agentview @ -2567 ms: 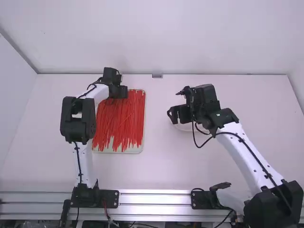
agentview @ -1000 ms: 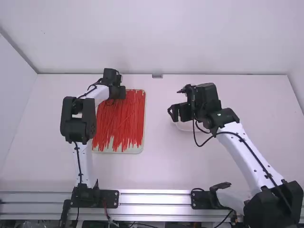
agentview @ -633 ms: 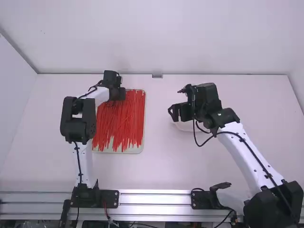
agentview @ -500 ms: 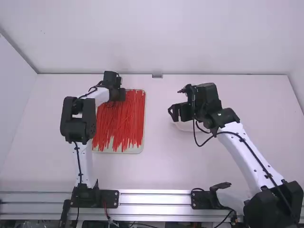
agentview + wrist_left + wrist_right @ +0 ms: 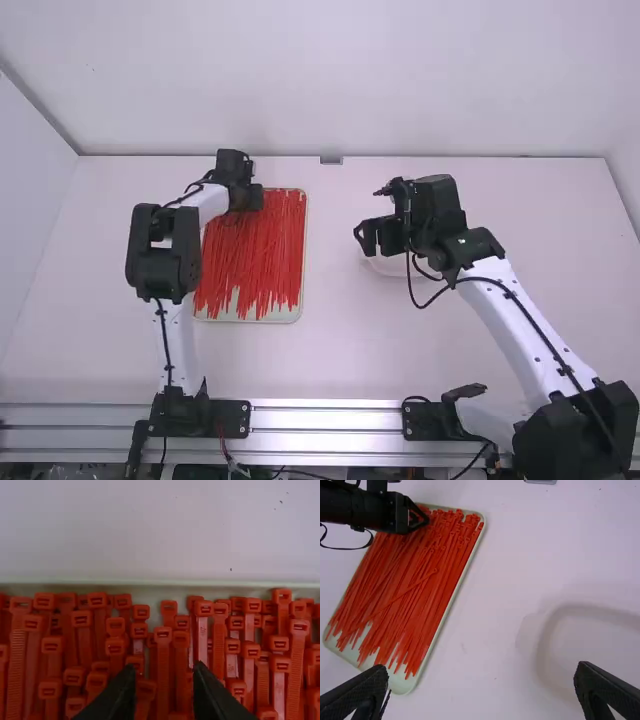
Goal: Fasten the cable tie
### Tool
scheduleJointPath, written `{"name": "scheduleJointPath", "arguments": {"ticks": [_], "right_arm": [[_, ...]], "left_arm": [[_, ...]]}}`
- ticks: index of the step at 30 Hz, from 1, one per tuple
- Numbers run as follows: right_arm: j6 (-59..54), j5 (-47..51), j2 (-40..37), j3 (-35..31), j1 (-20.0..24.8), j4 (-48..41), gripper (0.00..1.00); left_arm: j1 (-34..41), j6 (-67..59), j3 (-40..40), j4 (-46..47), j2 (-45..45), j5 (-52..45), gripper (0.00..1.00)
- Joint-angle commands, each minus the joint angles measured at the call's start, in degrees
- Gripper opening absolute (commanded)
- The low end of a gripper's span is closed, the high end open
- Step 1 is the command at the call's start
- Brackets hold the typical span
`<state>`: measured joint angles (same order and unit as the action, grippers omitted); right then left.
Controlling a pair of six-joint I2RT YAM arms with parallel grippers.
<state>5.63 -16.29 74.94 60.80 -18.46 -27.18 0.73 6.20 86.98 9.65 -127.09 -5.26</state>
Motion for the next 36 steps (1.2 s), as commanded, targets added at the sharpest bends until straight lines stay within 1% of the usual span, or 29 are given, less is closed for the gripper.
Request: {"name": "scheduleJointPath", "arguments": {"ticks": [1,7,12,15,24,36], "right_arm": [[0.17,0.20,-0.02,1.81,0.15,0.24,0.99],[0.15,0.24,-0.02,1.81,0.11,1.36,0.99],[0.15,0.22,-0.02,1.81,0.42,1.44,0.99],[0.17,0.22,-0.02,1.81,0.57,1.42,0.99],[0.15,0.22,0.02,1.81,0.61,1.44,0.99],[0.15,0.22,0.02,1.81,0.83,1.27,0.99]], "left_arm": [[-1.18,-0.02,-0.44,0.55,-0.46,0.37,0.28],[-1.46,-0.04,-0.48,0.96,-0.46,0.17,0.23],[-1.09,-0.04,-0.48,0.79,-0.46,0.04,0.24],[-1.38,-0.48,-0.48,0.76,-0.46,-1.84,0.23],[-1.07,-0.48,-0.48,1.03,-0.46,-1.77,0.17],[-1.25,-0.46,-0.48,1.46,-0.46,-1.81,0.18]]}}
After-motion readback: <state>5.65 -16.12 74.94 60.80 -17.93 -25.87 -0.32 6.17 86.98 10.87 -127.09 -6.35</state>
